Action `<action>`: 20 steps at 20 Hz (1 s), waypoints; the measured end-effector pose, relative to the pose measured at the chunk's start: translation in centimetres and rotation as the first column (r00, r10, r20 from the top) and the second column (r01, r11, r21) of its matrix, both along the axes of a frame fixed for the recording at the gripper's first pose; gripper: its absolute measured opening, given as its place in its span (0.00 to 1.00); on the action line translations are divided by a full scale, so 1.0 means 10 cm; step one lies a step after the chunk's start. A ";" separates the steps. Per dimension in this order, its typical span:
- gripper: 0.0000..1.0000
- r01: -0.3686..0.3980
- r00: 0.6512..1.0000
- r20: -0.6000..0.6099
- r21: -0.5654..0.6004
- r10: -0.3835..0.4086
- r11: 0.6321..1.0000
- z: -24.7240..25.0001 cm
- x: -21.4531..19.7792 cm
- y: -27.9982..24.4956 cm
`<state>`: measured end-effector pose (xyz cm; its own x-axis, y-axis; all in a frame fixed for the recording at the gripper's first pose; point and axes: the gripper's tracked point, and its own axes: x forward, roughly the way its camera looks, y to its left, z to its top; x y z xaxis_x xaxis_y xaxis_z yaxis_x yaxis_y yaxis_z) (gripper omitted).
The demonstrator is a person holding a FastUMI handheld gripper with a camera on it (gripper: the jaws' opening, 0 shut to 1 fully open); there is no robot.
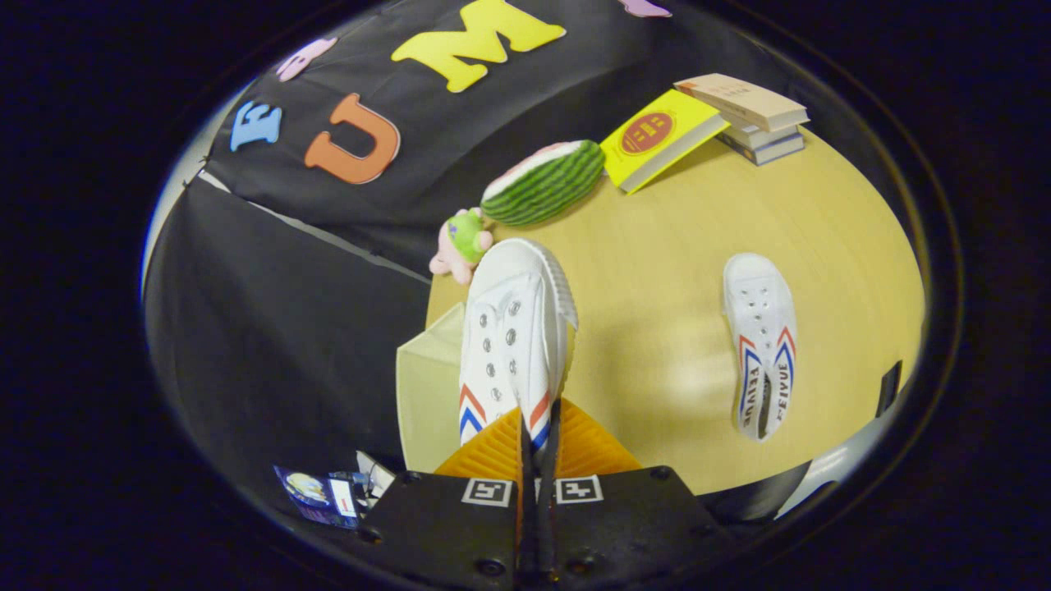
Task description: Open the storage box then place both shoes into the box .Put the left shoe in first, then the right shoe, with the right side of both shoes facing outward in a uniform manner.
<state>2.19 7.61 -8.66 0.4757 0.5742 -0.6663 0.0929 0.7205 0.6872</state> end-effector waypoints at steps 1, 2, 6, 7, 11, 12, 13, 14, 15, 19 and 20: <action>0.06 -0.020 1.000 0.014 0.005 0.020 1.000 0.12 0.00 0.17; 0.06 -0.040 0.999 0.023 0.006 0.040 0.999 0.21 0.02 0.35; 0.06 -0.131 0.991 0.003 -0.035 0.131 0.991 0.22 0.10 1.15; 0.06 -0.146 0.989 -0.014 -0.054 0.146 0.988 0.15 0.10 1.31; 0.06 -0.216 0.974 -0.099 -0.105 0.206 0.971 -0.32 0.06 1.89; 0.06 -0.226 0.970 -0.121 -0.110 0.213 0.968 -0.42 0.04 1.99; 0.06 -0.240 0.964 -0.146 -0.115 0.223 0.964 -0.58 0.03 2.09; 0.06 -0.245 0.960 -0.168 -0.115 0.225 0.963 -0.72 0.03 2.18; 0.06 -0.246 0.956 -0.193 -0.106 0.223 0.963 -0.83 0.02 2.25; 0.06 -0.236 0.949 -0.230 -0.068 0.215 0.969 -1.04 0.06 2.32; 0.08 -0.245 0.946 -0.232 -0.050 0.227 0.968 -1.03 0.07 2.34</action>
